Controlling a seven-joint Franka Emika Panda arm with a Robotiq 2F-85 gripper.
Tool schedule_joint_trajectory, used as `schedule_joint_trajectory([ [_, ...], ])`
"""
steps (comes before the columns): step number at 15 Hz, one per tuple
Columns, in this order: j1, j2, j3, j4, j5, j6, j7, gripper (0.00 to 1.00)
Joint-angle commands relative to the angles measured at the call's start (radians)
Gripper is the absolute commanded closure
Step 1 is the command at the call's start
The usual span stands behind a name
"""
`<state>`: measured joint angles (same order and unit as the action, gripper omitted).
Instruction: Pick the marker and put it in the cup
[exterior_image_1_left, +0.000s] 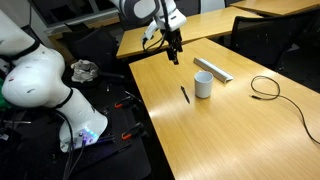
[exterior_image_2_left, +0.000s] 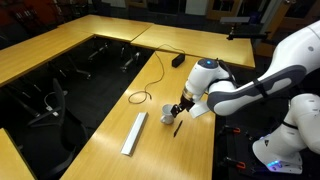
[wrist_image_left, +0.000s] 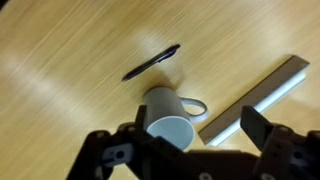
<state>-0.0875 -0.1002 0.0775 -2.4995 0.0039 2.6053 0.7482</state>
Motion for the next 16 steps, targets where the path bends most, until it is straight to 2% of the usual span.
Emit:
schedule_joint_trajectory([
  [1, -0.038, 0.051, -0.013, -0.042, -0.222, 0.08, 0.305, 0.0],
  [3, -0.034, 0.076, -0.042, -0.043, -0.331, 0.017, 0.473, 0.0],
  [4, -0.019, 0.086, -0.053, -0.036, -0.321, -0.041, 0.505, 0.0],
  [5, -0.012, 0.084, -0.068, -0.05, -0.295, 0.024, 0.412, 0.0],
  [7, -0.007, 0.091, -0.073, -0.05, -0.303, -0.001, 0.458, 0.0],
  [12, -0.005, 0.091, -0.072, -0.046, -0.303, -0.004, 0.469, 0.0],
  [16, -0.008, 0.157, -0.094, -0.047, -0.153, 0.009, 0.462, 0.0],
])
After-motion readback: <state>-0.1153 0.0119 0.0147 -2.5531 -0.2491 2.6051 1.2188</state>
